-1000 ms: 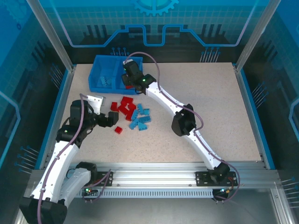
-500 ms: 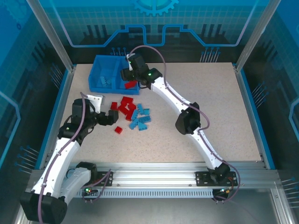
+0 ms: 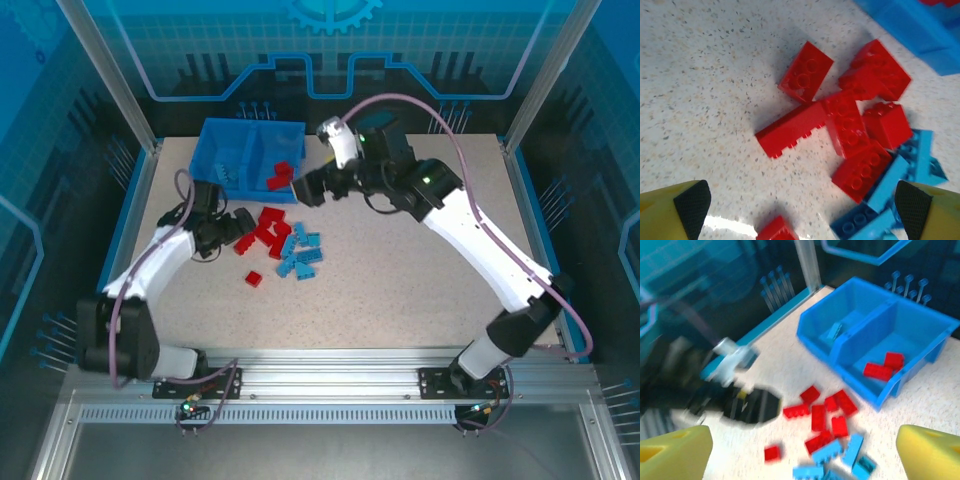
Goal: Sort the legos into containers by color
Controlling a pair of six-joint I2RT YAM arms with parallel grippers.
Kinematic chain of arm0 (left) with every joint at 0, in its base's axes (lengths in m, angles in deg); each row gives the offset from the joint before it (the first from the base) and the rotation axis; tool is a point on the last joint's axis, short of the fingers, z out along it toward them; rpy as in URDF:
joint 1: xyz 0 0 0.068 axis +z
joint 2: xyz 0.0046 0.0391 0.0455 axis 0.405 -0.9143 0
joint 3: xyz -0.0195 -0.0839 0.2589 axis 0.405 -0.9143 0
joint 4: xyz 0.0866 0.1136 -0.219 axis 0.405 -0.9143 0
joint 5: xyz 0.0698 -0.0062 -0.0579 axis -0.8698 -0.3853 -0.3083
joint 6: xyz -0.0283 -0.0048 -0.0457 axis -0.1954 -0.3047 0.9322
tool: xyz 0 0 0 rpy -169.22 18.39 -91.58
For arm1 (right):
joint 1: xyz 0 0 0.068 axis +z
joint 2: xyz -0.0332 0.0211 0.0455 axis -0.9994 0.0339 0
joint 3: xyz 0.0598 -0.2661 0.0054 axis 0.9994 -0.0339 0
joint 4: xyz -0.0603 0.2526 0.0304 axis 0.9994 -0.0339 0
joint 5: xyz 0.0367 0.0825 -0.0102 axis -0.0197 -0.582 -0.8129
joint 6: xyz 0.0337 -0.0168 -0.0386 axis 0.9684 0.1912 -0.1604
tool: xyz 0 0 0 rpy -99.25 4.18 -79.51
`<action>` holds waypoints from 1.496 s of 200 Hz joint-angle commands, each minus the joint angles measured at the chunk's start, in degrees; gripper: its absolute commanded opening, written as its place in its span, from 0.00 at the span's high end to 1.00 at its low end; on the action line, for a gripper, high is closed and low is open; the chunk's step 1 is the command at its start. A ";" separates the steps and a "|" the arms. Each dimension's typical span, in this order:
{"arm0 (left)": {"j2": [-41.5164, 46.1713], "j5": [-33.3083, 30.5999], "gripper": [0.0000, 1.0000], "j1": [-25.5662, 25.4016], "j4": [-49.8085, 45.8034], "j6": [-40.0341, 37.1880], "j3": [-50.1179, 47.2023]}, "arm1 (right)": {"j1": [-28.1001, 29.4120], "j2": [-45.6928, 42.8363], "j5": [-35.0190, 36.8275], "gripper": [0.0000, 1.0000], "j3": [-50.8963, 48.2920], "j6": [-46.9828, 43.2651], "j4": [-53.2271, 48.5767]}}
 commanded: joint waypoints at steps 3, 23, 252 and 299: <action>-6.96 -0.37 0.03 0.32 0.54 -1.48 3.02 | -0.08 -3.74 -3.97 0.00 -9.05 -0.51 -2.76; -12.09 -0.81 0.07 0.23 2.02 -6.04 4.79 | -0.24 -7.33 -3.56 0.00 -15.27 2.66 -0.33; -3.74 -8.56 0.84 -10.46 -3.96 -6.60 4.68 | -0.40 -4.86 -8.17 0.00 -18.03 9.97 2.15; -5.93 -10.07 0.84 -11.73 -4.43 -9.94 19.97 | -0.39 -7.31 -4.77 0.00 -19.03 11.42 3.61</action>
